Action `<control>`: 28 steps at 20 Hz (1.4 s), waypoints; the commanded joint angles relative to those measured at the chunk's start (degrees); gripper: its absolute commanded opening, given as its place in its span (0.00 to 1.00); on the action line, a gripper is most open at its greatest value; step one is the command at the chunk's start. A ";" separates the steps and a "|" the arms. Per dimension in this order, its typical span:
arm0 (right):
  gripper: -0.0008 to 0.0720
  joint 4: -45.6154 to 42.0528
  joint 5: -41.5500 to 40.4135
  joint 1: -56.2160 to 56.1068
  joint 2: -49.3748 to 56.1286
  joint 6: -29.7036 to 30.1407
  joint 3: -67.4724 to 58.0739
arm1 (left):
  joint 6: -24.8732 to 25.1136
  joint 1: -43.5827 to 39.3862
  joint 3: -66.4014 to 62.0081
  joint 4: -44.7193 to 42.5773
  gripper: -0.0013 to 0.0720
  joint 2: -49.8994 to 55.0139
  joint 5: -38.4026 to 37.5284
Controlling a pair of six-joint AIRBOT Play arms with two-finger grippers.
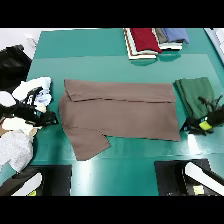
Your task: Fold the shirts.
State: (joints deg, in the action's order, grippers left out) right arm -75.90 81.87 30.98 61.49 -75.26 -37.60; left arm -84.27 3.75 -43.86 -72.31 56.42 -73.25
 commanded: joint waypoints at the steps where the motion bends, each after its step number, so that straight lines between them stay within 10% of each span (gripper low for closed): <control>1: 0.71 2.75 -2.54 2.05 -2.21 0.39 8.24 | -1.03 0.04 3.43 -0.37 0.67 -2.67 0.98; 5: 0.59 10.01 -6.29 0.09 1.14 1.46 8.46 | -1.03 0.04 3.43 0.79 0.67 -2.67 2.27; 10: 0.03 8.04 -7.74 -8.90 1.46 1.42 3.85 | -1.01 0.04 3.45 0.72 0.67 -2.75 -0.11; 28: 0.03 2.84 -4.68 -15.67 -7.69 -0.22 1.51 | -3.34 -10.54 20.41 17.29 0.67 -3.26 15.72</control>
State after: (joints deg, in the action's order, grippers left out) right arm -73.06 76.40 15.40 53.93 -75.46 -36.03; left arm -86.28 -5.32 -24.05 -55.09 53.04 -59.90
